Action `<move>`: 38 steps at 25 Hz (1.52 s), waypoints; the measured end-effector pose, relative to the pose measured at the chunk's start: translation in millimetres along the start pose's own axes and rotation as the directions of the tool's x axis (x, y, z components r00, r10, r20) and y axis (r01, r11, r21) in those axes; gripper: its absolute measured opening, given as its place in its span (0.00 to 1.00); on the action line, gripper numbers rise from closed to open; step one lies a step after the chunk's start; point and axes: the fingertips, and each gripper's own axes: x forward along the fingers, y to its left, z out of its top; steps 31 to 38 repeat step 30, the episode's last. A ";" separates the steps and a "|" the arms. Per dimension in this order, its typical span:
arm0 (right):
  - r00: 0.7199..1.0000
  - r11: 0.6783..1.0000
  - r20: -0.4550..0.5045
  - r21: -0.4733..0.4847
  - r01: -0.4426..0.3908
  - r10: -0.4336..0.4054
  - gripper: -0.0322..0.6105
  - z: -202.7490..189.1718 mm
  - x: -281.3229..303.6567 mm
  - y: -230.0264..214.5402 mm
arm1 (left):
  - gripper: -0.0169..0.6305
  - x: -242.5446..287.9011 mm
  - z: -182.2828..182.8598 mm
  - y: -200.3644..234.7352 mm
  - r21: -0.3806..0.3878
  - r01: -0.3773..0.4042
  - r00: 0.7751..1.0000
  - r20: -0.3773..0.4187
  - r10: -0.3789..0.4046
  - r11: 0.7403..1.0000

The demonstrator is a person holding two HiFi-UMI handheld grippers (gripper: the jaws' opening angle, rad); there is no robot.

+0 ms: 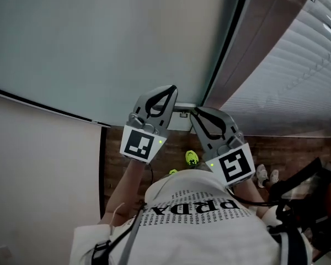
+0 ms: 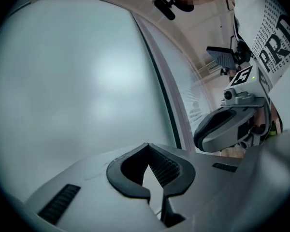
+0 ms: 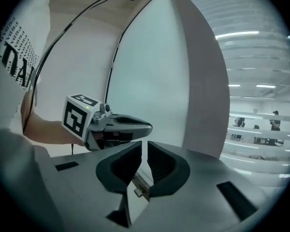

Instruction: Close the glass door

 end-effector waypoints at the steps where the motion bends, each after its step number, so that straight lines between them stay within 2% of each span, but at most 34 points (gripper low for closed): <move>1: 1.000 1.000 0.006 -0.003 -0.012 0.012 0.09 -3.3 2.7 1.1 | 0.03 5.2 -5.1 1.2 -0.002 0.003 1.000 -0.003 -0.003 1.000; 6: 0.999 1.000 0.029 0.004 -0.025 0.025 0.05 -3.9 9.8 2.3 | 0.03 3.8 -13.7 -1.3 -0.016 0.008 1.000 0.016 -0.008 1.000; 11: 0.999 0.998 0.048 0.049 -0.025 0.023 0.05 0.9 12.4 -1.4 | 0.03 5.9 -13.8 -1.3 -0.029 -0.001 1.000 0.001 0.001 1.000; 15: 0.999 0.999 0.049 0.048 -0.010 0.008 0.05 0.0 12.6 -4.9 | 0.03 10.0 -14.4 -0.1 -0.039 -0.004 1.000 0.001 0.004 0.999; 20: 0.999 0.999 0.050 0.044 -0.010 0.008 0.05 1.5 8.7 -2.2 | 0.03 -4.4 3.3 -5.3 -0.058 0.008 0.999 0.045 -0.005 0.998; 26: 0.999 0.999 0.045 0.043 -0.013 0.011 0.05 12.7 5.9 -2.4 | 0.03 -51.4 -5.9 -22.8 -0.169 0.024 0.999 0.037 -0.018 0.985; 30: 0.999 1.000 0.048 0.025 -0.013 0.012 0.05 28.5 5.6 -4.6 | 0.03 -69.8 -26.8 -43.7 -0.298 0.009 1.000 -0.011 -0.013 0.954; 38: 0.999 1.000 0.048 0.025 -0.013 0.012 0.05 28.5 5.6 -4.6 | 0.03 -69.8 -26.8 -43.7 -0.298 0.009 1.000 -0.011 -0.013 0.954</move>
